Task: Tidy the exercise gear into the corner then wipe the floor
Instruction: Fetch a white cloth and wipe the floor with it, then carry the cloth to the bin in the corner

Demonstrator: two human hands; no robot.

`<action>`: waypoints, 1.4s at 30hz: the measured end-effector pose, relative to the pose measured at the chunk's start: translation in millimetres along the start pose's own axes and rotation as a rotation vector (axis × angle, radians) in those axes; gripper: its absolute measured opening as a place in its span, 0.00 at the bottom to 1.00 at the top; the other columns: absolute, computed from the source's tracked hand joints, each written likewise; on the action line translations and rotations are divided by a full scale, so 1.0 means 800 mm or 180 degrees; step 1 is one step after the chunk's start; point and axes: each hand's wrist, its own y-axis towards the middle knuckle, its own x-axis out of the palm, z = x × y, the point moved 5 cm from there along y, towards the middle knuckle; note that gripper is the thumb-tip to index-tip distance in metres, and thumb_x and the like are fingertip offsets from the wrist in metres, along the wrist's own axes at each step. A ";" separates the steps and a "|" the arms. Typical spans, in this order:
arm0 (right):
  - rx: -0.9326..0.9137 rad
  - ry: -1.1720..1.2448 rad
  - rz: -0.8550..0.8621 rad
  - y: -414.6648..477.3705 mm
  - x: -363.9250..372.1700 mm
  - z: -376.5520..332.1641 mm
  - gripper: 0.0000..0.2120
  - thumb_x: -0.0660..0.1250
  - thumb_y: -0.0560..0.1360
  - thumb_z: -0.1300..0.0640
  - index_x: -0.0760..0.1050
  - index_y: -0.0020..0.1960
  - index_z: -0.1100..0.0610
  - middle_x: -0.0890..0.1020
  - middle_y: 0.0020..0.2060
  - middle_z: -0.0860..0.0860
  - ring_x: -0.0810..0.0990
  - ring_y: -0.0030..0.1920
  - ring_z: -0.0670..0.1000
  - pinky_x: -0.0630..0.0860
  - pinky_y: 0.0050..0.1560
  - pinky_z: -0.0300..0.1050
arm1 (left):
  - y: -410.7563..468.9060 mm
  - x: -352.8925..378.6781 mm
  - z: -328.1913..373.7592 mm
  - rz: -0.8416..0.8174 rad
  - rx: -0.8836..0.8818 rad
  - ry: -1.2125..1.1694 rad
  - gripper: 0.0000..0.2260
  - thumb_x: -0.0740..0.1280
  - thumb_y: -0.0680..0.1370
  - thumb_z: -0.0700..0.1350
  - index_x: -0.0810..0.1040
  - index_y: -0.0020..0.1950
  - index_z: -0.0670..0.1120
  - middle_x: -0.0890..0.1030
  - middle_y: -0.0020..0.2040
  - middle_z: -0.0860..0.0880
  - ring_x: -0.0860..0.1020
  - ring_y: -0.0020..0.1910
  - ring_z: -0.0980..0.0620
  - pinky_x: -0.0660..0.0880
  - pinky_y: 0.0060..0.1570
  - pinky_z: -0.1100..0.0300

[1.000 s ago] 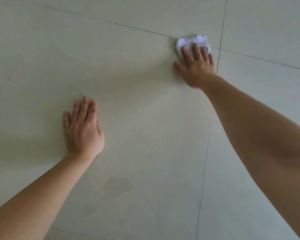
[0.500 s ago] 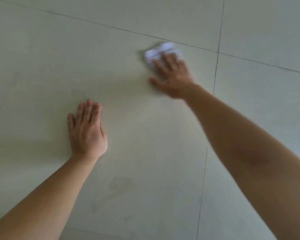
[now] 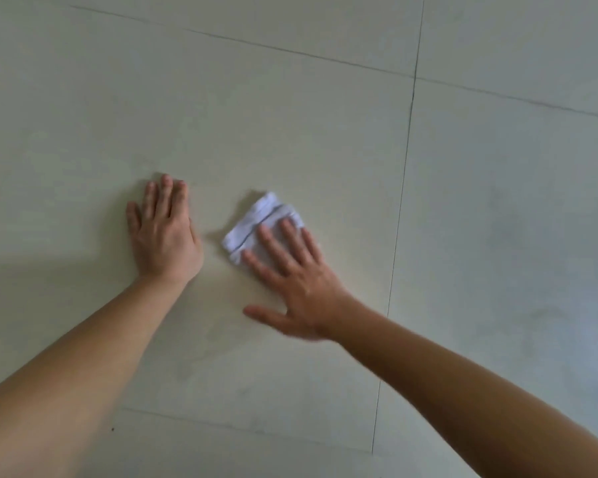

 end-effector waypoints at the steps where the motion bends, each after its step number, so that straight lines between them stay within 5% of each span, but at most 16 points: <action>1: -0.0165 -0.0009 -0.0068 -0.010 0.003 -0.016 0.38 0.52 0.78 0.29 0.51 0.82 0.46 0.47 0.82 0.55 0.38 0.80 0.63 0.41 0.79 0.63 | 0.000 -0.001 0.000 -0.0005 0.0016 0.0013 0.25 0.55 0.76 0.43 0.67 0.74 0.42 0.67 0.75 0.40 0.65 0.74 0.38 0.59 0.70 0.37; 5: -0.0386 -0.0123 0.0033 -0.031 0.007 -0.006 0.33 0.52 0.80 0.33 0.57 0.80 0.46 0.54 0.81 0.56 0.47 0.80 0.64 0.48 0.79 0.62 | -0.020 -0.007 0.001 0.0105 0.0150 0.0028 0.22 0.57 0.77 0.41 0.70 0.70 0.41 0.66 0.75 0.38 0.67 0.71 0.36 0.65 0.67 0.41; 8: 0.0371 -0.0219 0.0601 -0.047 -0.007 0.060 0.29 0.53 0.81 0.37 0.65 0.77 0.49 0.64 0.77 0.60 0.60 0.77 0.67 0.61 0.74 0.66 | -0.066 -0.012 0.005 0.0109 0.0136 -0.0040 0.21 0.57 0.77 0.40 0.71 0.70 0.41 0.67 0.74 0.38 0.68 0.70 0.36 0.65 0.67 0.42; 10: 0.1008 -0.0218 0.0555 -0.066 -0.019 0.098 0.26 0.54 0.82 0.41 0.63 0.78 0.48 0.62 0.78 0.58 0.59 0.78 0.66 0.60 0.74 0.65 | -0.109 -0.015 0.011 -0.0007 0.0091 -0.0060 0.21 0.58 0.77 0.41 0.71 0.70 0.42 0.68 0.74 0.39 0.69 0.69 0.36 0.64 0.67 0.43; 14: 0.1767 0.0240 0.0301 -0.111 -0.044 0.084 0.27 0.57 0.81 0.64 0.63 0.79 0.50 0.66 0.77 0.54 0.63 0.76 0.62 0.69 0.68 0.56 | -0.204 -0.035 0.027 -0.0814 0.0102 -0.0134 0.21 0.61 0.76 0.39 0.72 0.70 0.41 0.69 0.73 0.39 0.69 0.71 0.38 0.66 0.66 0.42; 18: 0.2275 0.0995 -0.0303 -0.172 -0.091 0.019 0.20 0.56 0.81 0.64 0.74 0.68 0.52 0.81 0.62 0.58 0.80 0.58 0.62 0.75 0.49 0.47 | -0.273 -0.125 0.056 -0.1746 -0.0093 -0.0039 0.18 0.60 0.80 0.42 0.72 0.70 0.41 0.67 0.75 0.42 0.67 0.73 0.42 0.68 0.67 0.43; 24: 0.2339 0.1230 -0.0291 -0.185 -0.325 -0.058 0.12 0.60 0.81 0.61 0.76 0.62 0.52 0.81 0.51 0.53 0.79 0.48 0.57 0.69 0.40 0.45 | -0.201 -0.397 0.101 -0.1143 0.0544 -0.0087 0.17 0.57 0.82 0.45 0.75 0.67 0.41 0.70 0.73 0.41 0.70 0.71 0.42 0.70 0.65 0.44; 35: 0.1228 0.1136 0.1614 -0.127 -1.110 -0.230 0.16 0.59 0.79 0.62 0.80 0.61 0.55 0.83 0.56 0.58 0.80 0.56 0.61 0.75 0.53 0.49 | 0.009 -1.170 0.125 0.0873 0.0390 0.0099 0.15 0.59 0.78 0.46 0.77 0.59 0.40 0.77 0.63 0.39 0.77 0.58 0.37 0.73 0.51 0.43; 42: 0.0282 0.1367 0.2071 -0.089 -1.280 -0.434 0.15 0.60 0.79 0.63 0.79 0.62 0.58 0.81 0.53 0.58 0.80 0.51 0.61 0.72 0.50 0.45 | -0.082 -1.410 0.039 0.1913 -0.0257 0.0265 0.17 0.60 0.80 0.48 0.75 0.64 0.41 0.74 0.67 0.38 0.73 0.64 0.38 0.71 0.58 0.44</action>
